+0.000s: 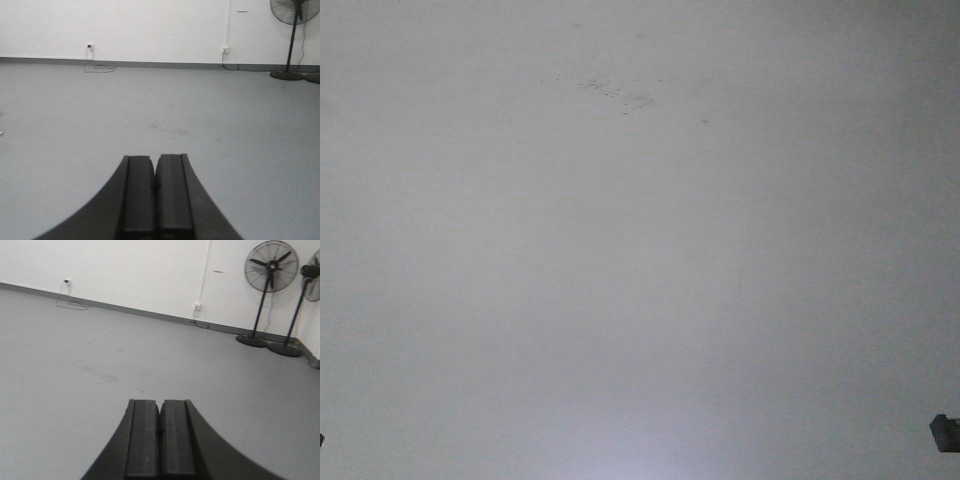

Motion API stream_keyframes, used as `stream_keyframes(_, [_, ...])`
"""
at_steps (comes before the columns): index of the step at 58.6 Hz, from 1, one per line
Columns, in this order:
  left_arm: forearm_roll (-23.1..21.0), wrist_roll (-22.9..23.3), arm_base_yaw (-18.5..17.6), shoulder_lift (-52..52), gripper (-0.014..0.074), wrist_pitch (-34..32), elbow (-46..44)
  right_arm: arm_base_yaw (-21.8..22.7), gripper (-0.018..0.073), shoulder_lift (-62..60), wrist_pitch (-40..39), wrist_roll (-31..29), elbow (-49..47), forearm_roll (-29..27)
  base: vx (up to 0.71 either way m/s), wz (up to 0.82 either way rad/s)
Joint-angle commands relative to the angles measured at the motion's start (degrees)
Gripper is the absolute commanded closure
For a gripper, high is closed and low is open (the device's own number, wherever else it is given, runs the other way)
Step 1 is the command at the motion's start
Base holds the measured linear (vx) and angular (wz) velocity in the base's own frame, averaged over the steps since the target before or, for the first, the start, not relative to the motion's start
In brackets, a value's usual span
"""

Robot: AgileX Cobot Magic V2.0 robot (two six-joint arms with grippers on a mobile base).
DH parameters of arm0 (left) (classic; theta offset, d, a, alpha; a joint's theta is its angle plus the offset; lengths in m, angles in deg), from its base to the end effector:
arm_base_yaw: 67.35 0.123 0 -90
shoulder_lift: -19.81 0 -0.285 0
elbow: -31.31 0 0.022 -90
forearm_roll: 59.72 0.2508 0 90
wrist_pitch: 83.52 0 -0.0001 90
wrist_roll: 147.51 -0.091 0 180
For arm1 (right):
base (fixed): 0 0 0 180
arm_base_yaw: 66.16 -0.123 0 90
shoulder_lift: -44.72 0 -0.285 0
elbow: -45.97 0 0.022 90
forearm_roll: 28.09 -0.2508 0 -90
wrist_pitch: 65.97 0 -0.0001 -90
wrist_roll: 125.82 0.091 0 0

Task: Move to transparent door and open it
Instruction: 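Drive the base toward the white-framed glass sliding door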

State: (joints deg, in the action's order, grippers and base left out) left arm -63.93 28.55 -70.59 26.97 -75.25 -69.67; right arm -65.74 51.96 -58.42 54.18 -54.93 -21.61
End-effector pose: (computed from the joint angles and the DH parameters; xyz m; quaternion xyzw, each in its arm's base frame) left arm 0.0566 -0.0042 0.1901 0.0229 0.7335 -0.0244 0.6788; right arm 0.0569 -0.0018 0.1907 -0.0332 0.7297 -0.0462 0.6814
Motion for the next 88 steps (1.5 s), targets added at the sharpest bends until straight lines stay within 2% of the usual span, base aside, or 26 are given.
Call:
stream_keyframes(1, [-0.6, 0.4, -0.2, -0.2, 0.0602, -4.6, 0.8, 0.3, 0.0565, -0.9, -4.8, -0.4, 0.1, 0.4, 0.57, 0.34])
stream_keyframes(88, [-0.6, 0.4, -0.2, -0.2, 0.0602, -4.6, 0.8, 0.3, 0.0565, -0.9, -4.8, -0.4, 0.1, 0.4, 0.61, 0.44])
